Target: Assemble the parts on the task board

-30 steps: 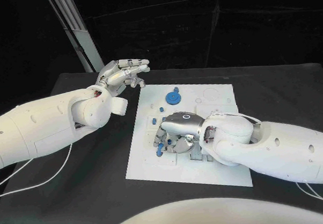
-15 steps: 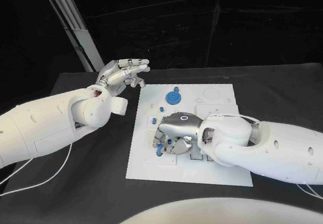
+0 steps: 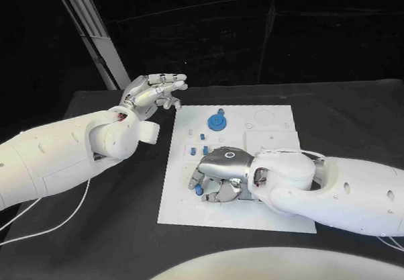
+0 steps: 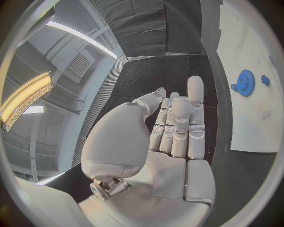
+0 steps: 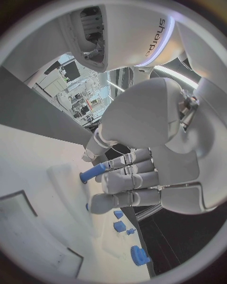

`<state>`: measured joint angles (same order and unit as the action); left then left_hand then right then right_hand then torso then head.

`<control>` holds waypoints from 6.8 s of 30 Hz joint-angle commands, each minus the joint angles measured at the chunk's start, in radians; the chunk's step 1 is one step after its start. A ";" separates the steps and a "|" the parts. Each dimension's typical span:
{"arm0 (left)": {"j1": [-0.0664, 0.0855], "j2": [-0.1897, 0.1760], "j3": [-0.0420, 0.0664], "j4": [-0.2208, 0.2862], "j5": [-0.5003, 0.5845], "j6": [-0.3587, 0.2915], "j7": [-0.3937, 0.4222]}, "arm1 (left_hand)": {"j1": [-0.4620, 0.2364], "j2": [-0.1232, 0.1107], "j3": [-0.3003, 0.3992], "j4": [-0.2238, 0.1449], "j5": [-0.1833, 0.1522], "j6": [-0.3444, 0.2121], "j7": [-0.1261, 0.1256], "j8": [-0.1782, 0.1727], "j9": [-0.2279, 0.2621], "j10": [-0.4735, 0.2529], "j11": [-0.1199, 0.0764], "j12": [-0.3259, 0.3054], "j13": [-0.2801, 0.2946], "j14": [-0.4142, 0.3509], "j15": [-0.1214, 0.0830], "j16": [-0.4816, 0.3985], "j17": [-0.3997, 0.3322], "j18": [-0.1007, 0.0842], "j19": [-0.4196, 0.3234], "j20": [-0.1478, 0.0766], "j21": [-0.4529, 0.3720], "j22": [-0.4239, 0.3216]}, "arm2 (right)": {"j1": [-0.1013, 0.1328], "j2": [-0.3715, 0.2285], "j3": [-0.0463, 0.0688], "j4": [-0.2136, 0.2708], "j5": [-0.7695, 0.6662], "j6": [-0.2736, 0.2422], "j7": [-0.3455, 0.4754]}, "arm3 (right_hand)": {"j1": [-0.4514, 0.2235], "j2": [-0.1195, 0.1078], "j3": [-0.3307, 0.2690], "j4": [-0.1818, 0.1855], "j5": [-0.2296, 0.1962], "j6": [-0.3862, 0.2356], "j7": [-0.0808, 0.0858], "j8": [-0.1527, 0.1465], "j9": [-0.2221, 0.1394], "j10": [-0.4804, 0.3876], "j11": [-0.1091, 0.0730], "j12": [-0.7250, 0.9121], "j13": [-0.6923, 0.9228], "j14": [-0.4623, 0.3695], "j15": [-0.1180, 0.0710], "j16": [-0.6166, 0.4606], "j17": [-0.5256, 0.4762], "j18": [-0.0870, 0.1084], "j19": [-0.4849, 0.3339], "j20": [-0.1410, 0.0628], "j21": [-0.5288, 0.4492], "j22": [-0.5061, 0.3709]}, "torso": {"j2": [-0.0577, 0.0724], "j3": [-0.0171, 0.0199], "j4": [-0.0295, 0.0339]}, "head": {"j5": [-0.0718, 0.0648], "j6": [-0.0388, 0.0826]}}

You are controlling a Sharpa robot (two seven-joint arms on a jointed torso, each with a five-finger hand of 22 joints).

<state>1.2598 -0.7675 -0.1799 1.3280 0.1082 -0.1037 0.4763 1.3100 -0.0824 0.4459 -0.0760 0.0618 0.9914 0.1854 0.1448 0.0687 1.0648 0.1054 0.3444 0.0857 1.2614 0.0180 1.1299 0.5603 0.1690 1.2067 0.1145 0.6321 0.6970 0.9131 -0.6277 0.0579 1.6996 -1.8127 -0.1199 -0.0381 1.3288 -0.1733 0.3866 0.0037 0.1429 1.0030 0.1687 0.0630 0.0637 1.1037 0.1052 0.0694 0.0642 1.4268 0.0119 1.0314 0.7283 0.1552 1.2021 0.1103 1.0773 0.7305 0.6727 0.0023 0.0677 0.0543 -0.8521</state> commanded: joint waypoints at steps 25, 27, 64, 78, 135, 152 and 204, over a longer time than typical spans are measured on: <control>0.001 -0.002 0.000 -0.008 0.003 0.017 -0.005 | 0.001 0.006 -0.008 0.001 -0.003 -0.008 -0.001 0.005 -0.002 -0.008 0.000 0.007 0.000 -0.005 0.000 -0.006 -0.001 0.013 -0.002 0.002 -0.005 -0.001 | 0.004 -0.252 0.028 0.133 0.413 -0.341 0.035 | -0.028 0.044 -0.105 0.066 0.046 0.018 -0.010 0.021 0.012 0.120 -0.028 0.154 0.037 0.014 -0.016 0.038 0.038 -0.004 0.043 -0.003 0.036 0.059 | -0.006 -0.0024 -0.0068 | -0.065 0.029; 0.001 -0.005 0.000 -0.006 0.003 0.016 -0.005 | 0.001 0.006 -0.008 0.001 -0.003 -0.008 -0.001 0.005 -0.002 -0.008 0.000 0.007 0.000 -0.005 0.000 -0.006 -0.001 0.013 -0.002 0.002 -0.005 -0.001 | 0.006 -0.309 0.032 0.151 0.493 -0.310 -0.010 | -0.051 0.040 -0.130 0.090 0.072 0.046 -0.032 0.035 0.016 0.198 -0.056 0.221 0.077 0.032 -0.038 0.077 0.090 -0.013 0.078 -0.024 0.077 0.114 | -0.008 -0.0032 -0.0125 | -0.088 0.033; -0.001 -0.039 -0.026 0.026 0.003 0.016 -0.004 | 0.000 0.005 -0.011 0.000 -0.003 -0.010 0.000 0.005 -0.002 -0.011 0.001 0.009 0.000 -0.007 0.001 -0.008 -0.004 0.013 -0.002 0.002 -0.007 -0.002 | -0.036 -0.518 0.031 0.272 0.325 -0.090 -0.497 | -0.193 0.100 -0.544 0.289 0.109 -0.034 -0.081 0.327 0.124 0.201 -0.097 0.940 0.861 0.091 -0.075 0.353 0.502 -0.059 0.184 -0.064 0.243 0.360 | -0.018 -0.0040 -0.0516 | -0.149 0.027; -0.001 -0.038 -0.027 0.023 0.003 0.018 -0.006 | -0.001 0.005 -0.012 0.000 -0.003 -0.011 0.000 0.006 -0.002 -0.012 0.001 0.010 0.000 -0.008 0.001 -0.008 -0.006 0.013 -0.002 0.002 -0.007 -0.002 | -0.066 -0.482 0.030 0.260 0.272 -0.061 -0.504 | -0.194 0.099 -0.549 0.290 0.110 -0.037 -0.081 0.336 0.131 0.203 -0.097 0.950 0.877 0.092 -0.075 0.361 0.515 -0.061 0.186 -0.064 0.246 0.366 | -0.018 -0.0053 -0.0508 | -0.148 0.024; -0.008 -0.036 -0.027 0.023 0.003 0.027 -0.010 | 0.000 0.006 -0.013 -0.001 -0.003 -0.012 0.000 0.006 -0.002 -0.014 0.001 0.011 0.000 -0.009 0.001 -0.009 -0.009 0.013 -0.002 0.003 -0.008 -0.003 | -0.103 -0.368 0.032 0.265 0.427 -0.265 -0.515 | -0.112 0.192 -0.577 0.289 0.364 -0.012 -0.100 0.382 0.181 0.238 -0.113 1.006 0.998 0.089 -0.087 0.375 0.547 -0.061 0.188 -0.074 0.253 0.373 | -0.017 -0.0086 -0.0493 | -0.139 0.029; -0.008 -0.034 -0.027 0.026 0.003 0.029 -0.011 | 0.000 0.006 -0.013 -0.001 -0.003 -0.012 0.000 0.006 -0.002 -0.014 0.001 0.011 0.000 -0.009 0.001 -0.009 -0.009 0.013 -0.002 0.003 -0.008 -0.003 | -0.103 -0.300 0.032 0.232 0.421 -0.243 -0.540 | -0.164 0.206 -0.616 0.288 0.268 0.022 -0.110 0.374 0.193 0.246 -0.121 0.988 0.997 0.088 -0.094 0.370 0.543 -0.061 0.189 -0.081 0.251 0.371 | -0.018 -0.0076 -0.0509 | -0.127 0.025; -0.008 -0.039 -0.027 0.027 0.003 0.027 -0.012 | 0.000 0.006 -0.013 -0.001 -0.003 -0.012 0.000 0.006 -0.002 -0.014 0.001 0.011 0.000 -0.009 0.001 -0.009 -0.009 0.013 -0.002 0.003 -0.008 -0.003 | -0.093 -0.531 0.043 0.285 0.478 -0.308 -0.398 | -0.027 0.157 -0.561 0.248 0.169 -0.061 -0.071 0.276 0.210 0.191 -0.090 0.815 0.897 0.080 -0.068 0.328 0.508 -0.057 0.173 -0.058 0.230 0.344 | -0.025 -0.0088 -0.0608 | -0.154 0.031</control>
<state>1.2510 -0.8059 -0.2076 1.3532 0.1085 -0.0864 0.4602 1.3101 -0.0824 0.4403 -0.0760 0.0618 0.9844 0.1854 0.1448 0.0684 1.0577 0.1054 0.3523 0.0856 1.2614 0.0180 1.1262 0.5528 0.1689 1.2067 0.1145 0.6281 0.6952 0.8183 -1.1497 0.1005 1.9810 -1.3673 -0.4216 -0.4731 1.2988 -0.0191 -0.1696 0.2513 0.3087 0.9424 0.0976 0.3446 0.2742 1.3006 0.0164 0.8865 0.9621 1.4685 -0.0640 1.3627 1.2374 0.1084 1.3761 0.0483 1.3126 1.0755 0.6476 -0.0059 0.0085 -0.0952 -0.8223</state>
